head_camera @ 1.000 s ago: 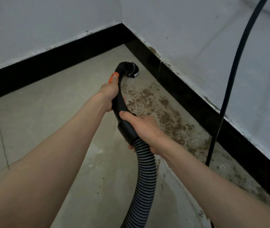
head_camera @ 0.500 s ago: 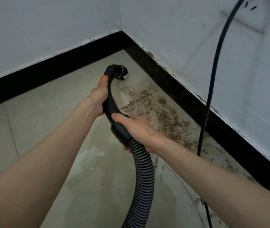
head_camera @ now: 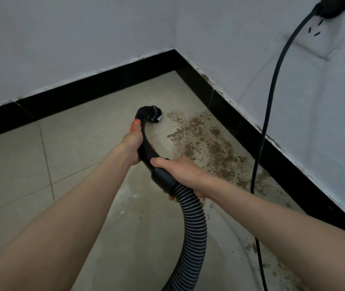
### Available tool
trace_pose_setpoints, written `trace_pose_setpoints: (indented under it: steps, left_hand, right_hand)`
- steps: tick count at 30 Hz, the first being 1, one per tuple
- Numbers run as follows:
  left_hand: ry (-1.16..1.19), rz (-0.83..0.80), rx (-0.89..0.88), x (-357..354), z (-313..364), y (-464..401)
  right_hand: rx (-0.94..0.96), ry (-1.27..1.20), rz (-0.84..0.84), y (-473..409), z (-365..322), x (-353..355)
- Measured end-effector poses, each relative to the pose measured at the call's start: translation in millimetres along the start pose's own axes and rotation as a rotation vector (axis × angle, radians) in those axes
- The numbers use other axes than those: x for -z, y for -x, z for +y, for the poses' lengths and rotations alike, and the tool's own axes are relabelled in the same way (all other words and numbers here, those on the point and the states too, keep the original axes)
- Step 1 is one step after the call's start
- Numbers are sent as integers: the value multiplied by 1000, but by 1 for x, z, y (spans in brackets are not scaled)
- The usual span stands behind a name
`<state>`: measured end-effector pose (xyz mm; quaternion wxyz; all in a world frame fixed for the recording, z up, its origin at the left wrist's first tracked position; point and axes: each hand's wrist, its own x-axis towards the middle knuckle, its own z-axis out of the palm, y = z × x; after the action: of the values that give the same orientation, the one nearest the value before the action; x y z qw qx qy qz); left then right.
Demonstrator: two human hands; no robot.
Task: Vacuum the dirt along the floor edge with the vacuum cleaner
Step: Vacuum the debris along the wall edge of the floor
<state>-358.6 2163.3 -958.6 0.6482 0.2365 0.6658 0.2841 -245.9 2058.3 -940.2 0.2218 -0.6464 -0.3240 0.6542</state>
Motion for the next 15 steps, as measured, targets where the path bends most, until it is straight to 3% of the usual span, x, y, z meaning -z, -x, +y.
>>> trace_pose_setpoints:
  steps: [15]
  left_hand:
    - [-98, -64, -75, -72, 4, -20]
  right_hand:
    - [-18, -123, 114, -4, 12, 51]
